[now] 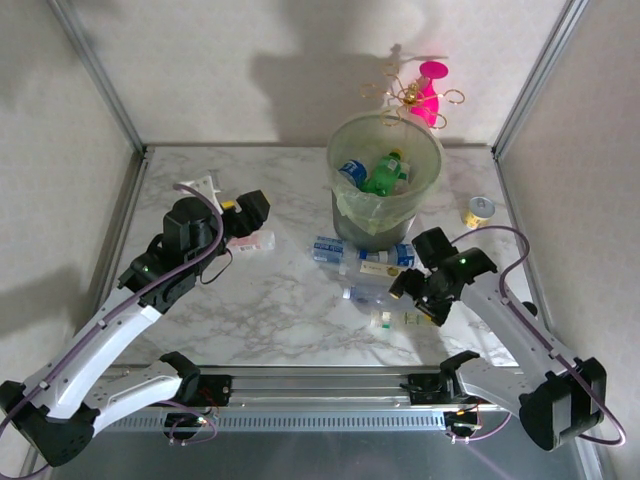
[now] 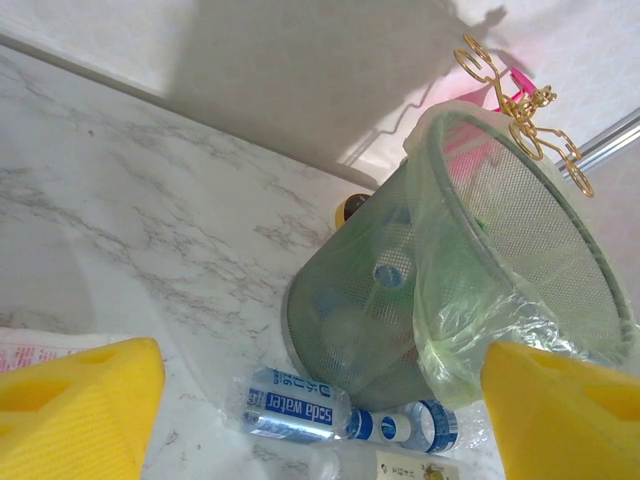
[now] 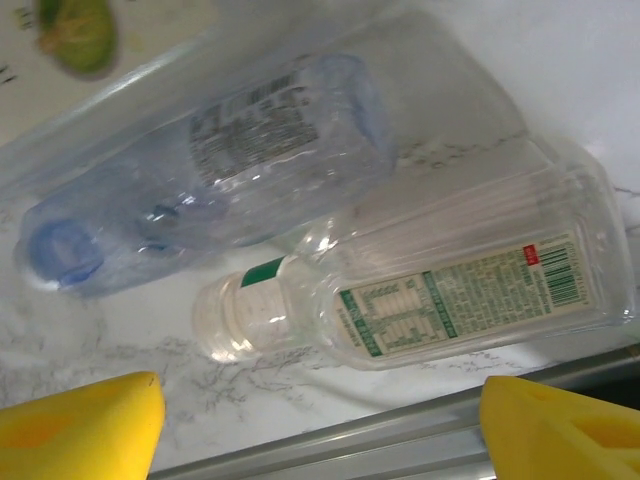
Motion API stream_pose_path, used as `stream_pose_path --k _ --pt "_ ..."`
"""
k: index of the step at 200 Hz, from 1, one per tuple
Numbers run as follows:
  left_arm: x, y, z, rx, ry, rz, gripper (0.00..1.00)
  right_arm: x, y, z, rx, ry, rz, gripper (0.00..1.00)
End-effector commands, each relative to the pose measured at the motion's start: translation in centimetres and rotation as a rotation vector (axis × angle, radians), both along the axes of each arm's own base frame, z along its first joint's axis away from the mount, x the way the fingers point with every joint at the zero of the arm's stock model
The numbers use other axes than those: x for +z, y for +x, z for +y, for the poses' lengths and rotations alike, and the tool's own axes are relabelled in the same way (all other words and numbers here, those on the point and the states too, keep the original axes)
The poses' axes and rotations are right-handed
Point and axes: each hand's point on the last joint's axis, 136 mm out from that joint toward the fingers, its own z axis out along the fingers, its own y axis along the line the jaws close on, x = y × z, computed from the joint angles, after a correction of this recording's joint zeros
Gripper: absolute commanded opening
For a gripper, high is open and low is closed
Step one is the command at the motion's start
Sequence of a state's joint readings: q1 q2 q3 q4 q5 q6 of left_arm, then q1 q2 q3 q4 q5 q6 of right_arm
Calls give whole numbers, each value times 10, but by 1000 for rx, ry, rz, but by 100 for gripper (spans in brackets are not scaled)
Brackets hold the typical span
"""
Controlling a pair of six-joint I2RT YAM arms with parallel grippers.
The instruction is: Put the plastic bottles in the bin
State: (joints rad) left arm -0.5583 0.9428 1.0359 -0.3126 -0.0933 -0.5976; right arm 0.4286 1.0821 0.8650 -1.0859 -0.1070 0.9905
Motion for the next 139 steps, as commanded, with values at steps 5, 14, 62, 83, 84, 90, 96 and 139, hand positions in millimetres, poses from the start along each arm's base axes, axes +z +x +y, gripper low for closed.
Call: stream_pose_path --k 5,14,62,83,84,90,96,139 --pt "4 -5 5 -8 21 -17 82 -13 -19 -18 -208 -39 135 81" --pt "5 -6 5 -9 23 -18 82 -15 -25 -24 -267 -46 171 81" --pt "2 -10 8 -10 38 -13 82 -22 -55 -30 -507 -6 316 87" --pt "1 -11 9 -8 48 -13 83 -24 -54 -31 -579 15 303 90" --pt "1 -11 8 -9 48 -13 83 -25 -54 -30 -582 18 303 91" --pt "1 -11 8 -9 50 -14 82 -28 -55 -30 -604 24 310 92" --pt "1 -11 8 -9 51 -14 83 -31 -54 -28 -621 37 312 93" --pt "5 -11 6 -14 57 -22 83 -48 -42 -23 -676 70 292 96"
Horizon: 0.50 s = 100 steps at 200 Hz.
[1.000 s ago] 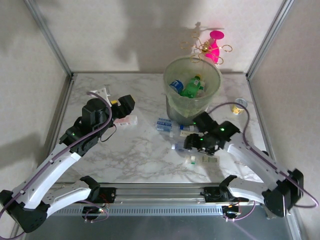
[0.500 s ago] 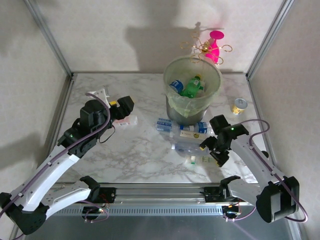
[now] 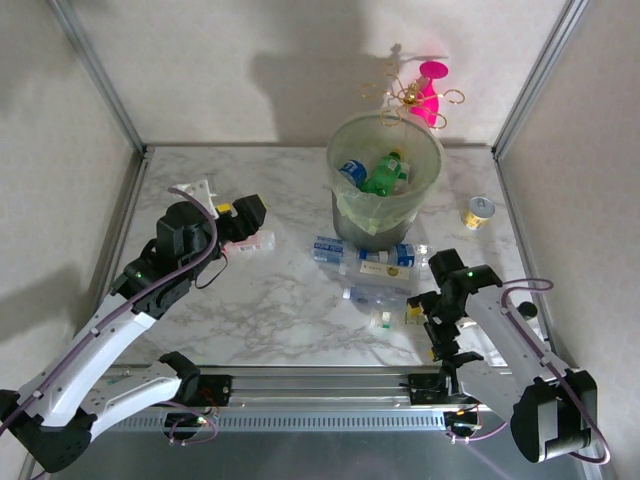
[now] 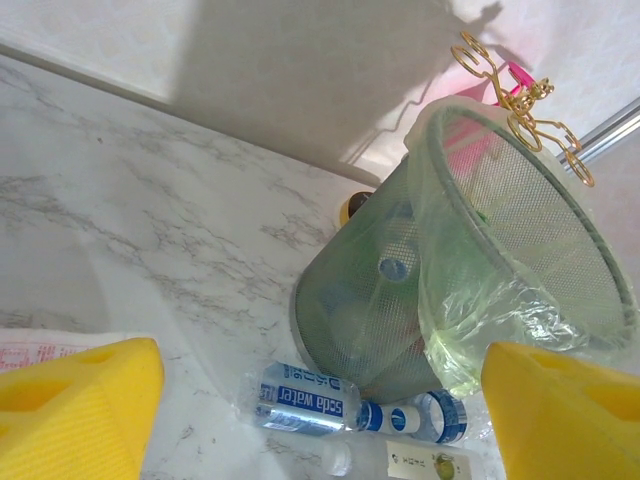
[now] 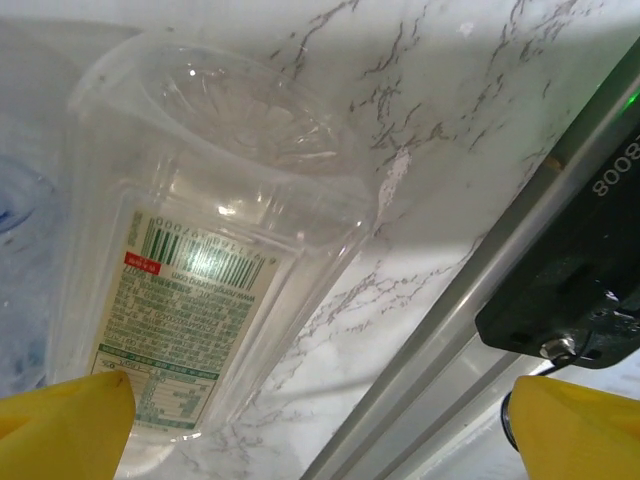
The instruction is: Put the plastic bottles in the bin
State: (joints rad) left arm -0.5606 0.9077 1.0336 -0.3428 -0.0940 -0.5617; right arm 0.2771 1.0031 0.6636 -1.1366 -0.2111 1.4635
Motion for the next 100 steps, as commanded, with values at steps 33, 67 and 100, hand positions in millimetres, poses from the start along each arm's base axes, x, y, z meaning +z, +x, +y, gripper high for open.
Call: stream_pose_path --k 33,67,100 --pt "5 -1 1 -1 25 -9 82 -13 15 6 -54 19 -15 96" --pt "5 -2 3 3 32 -6 82 2 25 2 -56 2 -66 92" --pt "6 0 2 2 27 -3 82 8 36 5 -47 16 -104 94"
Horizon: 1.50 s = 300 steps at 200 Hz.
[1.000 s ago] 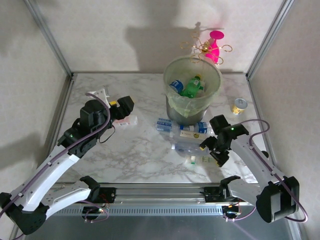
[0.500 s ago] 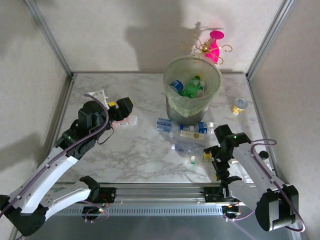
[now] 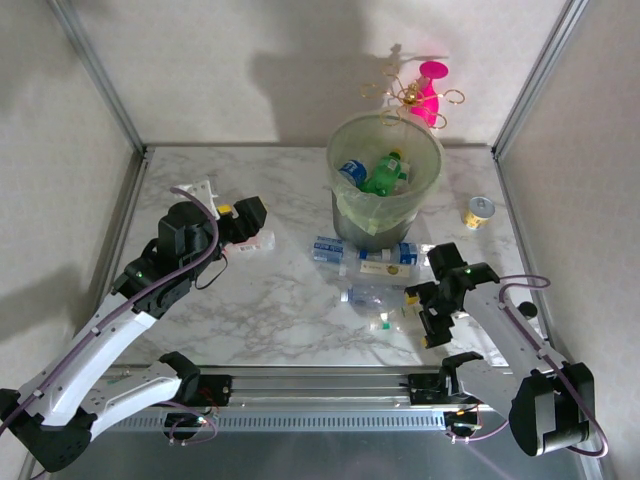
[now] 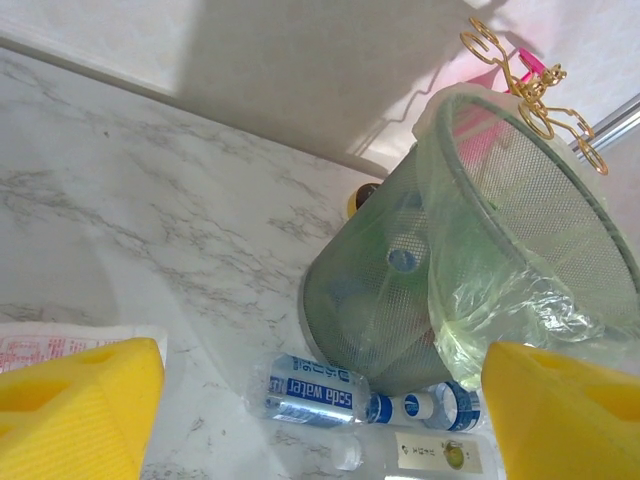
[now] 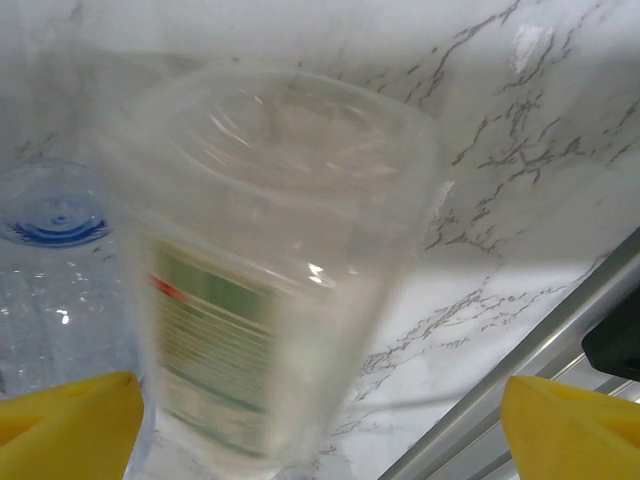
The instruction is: Put the plastic bottles in the bin
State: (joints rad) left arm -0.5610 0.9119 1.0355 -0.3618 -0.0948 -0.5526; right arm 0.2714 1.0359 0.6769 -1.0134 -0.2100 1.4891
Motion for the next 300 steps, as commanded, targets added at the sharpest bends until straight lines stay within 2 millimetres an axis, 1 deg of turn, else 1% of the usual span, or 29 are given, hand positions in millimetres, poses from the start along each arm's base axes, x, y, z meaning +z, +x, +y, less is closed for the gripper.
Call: stream_pose_path --k 1,30,64,91,126,163,185,235,252,266,282,300 --pt "11 0 2 5 7 -18 82 7 5 -2 -17 -10 -10 94" --pt "12 2 0 3 8 -20 82 10 11 -3 -10 -15 -28 95" --pt "10 2 -1 0 3 -11 82 1 -3 -7 -7 -30 27 95" --pt "8 1 1 7 0 -8 82 -6 -7 -10 -11 -38 39 93" --pt "8 0 2 9 -9 -6 82 -16 -3 -11 -1 -48 41 92" --pt "6 -3 5 18 -3 -4 82 -28 -2 -19 8 -98 65 87" --pt "8 -3 6 19 -3 -8 82 -35 1 -20 15 -116 73 83" --pt "14 -1 6 22 4 -15 82 -48 9 -21 35 -132 80 81" --pt "13 -1 7 25 5 -13 82 -49 11 -20 40 -131 79 76" --pt "13 -1 7 27 4 -11 82 -48 11 -22 43 -139 81 71" --pt "14 0 6 29 1 -13 82 -45 12 -24 48 -155 80 64" --pt "15 1 6 31 0 -15 82 -39 12 -26 55 -164 76 60"
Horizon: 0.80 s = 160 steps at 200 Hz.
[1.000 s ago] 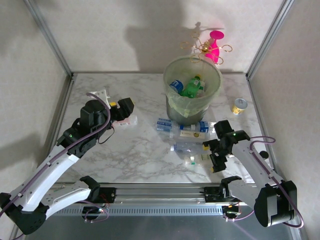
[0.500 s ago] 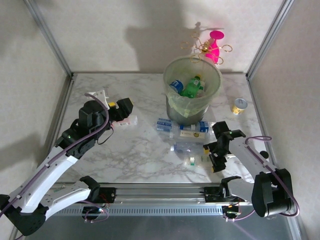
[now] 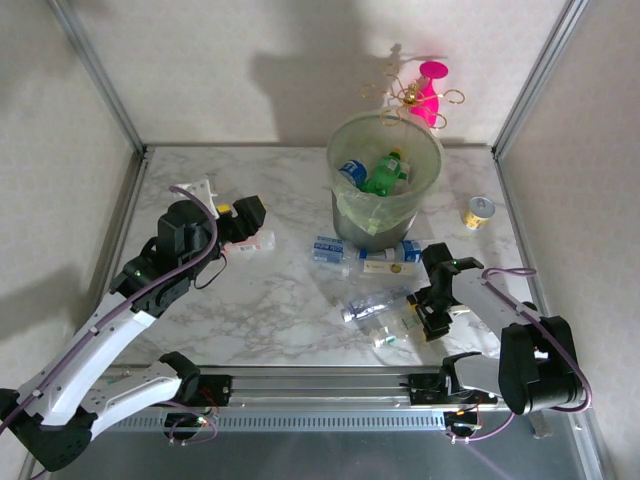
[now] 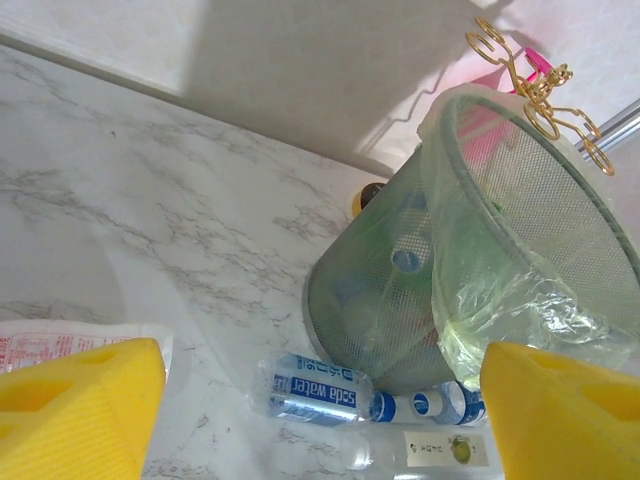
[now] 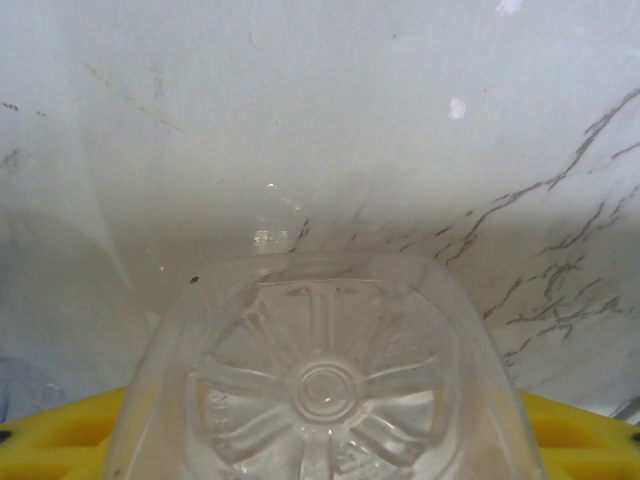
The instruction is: Put the plastic bottles in the bin
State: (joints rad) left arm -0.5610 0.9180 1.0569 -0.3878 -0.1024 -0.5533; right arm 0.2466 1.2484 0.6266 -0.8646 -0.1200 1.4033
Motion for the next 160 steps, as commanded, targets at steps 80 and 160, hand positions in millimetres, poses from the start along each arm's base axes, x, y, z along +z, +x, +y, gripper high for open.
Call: stream_pose_path --k 80,160 --pt "34 16 -14 -33 -7 -65 82 64 27 -12 110 -65 -183 52" --pt "58 34 -43 -109 -73 -109 81 189 108 29 491 35 -669 38"
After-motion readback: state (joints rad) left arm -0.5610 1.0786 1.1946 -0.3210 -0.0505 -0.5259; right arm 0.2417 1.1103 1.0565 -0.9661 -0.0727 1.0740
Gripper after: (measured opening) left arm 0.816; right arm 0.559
